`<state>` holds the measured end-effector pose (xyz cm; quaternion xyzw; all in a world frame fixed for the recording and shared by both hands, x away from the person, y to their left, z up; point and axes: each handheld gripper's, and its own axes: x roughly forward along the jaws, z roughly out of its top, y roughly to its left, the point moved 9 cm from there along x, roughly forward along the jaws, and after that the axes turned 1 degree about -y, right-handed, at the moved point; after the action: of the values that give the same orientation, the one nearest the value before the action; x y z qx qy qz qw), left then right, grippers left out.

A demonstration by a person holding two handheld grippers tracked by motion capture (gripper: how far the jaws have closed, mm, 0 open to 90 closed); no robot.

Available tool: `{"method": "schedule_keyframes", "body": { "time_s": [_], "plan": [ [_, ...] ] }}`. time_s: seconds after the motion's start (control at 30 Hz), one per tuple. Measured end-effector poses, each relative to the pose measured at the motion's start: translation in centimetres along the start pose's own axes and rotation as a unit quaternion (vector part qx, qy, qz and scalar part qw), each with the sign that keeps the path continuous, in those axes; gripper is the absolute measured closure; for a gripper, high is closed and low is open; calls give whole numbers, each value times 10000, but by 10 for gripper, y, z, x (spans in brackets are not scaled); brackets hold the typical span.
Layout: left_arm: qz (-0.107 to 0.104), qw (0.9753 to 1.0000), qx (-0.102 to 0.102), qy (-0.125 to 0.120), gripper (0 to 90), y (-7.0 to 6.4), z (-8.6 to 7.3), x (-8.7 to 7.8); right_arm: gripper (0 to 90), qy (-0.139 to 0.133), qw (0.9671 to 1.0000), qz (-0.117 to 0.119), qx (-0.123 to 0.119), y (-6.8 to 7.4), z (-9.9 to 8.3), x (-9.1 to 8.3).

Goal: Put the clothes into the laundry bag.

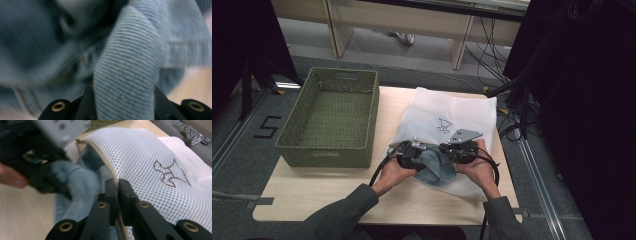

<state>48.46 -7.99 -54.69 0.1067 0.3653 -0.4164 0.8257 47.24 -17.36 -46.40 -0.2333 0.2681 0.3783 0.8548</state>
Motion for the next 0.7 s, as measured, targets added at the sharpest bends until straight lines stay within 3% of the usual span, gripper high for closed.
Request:
{"method": "schedule_keyframes", "body": {
  "time_s": [0.03,0.1,0.2,0.27,0.37,0.4,0.43,0.47,0.5,0.57,0.6,0.7],
  "plan": [
    [34,9998,-94,-153,814,1,9,2,869,6,10000,86,-14,1,1,-1],
    [53,9987,-347,-377,813,3,21,8,869,-51,10000,-6,-29,-1,3,-4],
    [122,9986,-351,-373,800,4,19,21,869,-67,10000,-11,-73,-2,4,-4],
    [43,9981,-466,-392,743,1,14,27,869,-10,10000,-2,-72,-2,0,-3],
    [-71,9988,-359,-321,565,-7,11,15,868,102,9999,96,-34,2,-6,2],
    [-198,9992,-321,-163,429,-12,7,5,868,107,9999,99,21,2,-7,3],
    [-183,9997,-160,-40,378,-11,3,-4,868,125,9999,100,28,3,-8,3],
    [-183,9997,-160,-40,344,-11,3,-4,868,125,9999,100,28,3,-8,3],
    [-214,9995,-168,-189,312,-12,0,-21,868,124,9999,67,30,2,-8,3],
    [-318,9990,-202,-221,282,-11,-4,-37,868,132,9999,99,-8,2,-8,3],
    [-330,9988,-214,-277,263,-9,-5,-45,868,124,9999,5,-19,0,-8,3],
    [-430,9978,-383,-325,276,-3,-7,-59,868,106,9999,26,-82,1,-8,5]
  ]
}}
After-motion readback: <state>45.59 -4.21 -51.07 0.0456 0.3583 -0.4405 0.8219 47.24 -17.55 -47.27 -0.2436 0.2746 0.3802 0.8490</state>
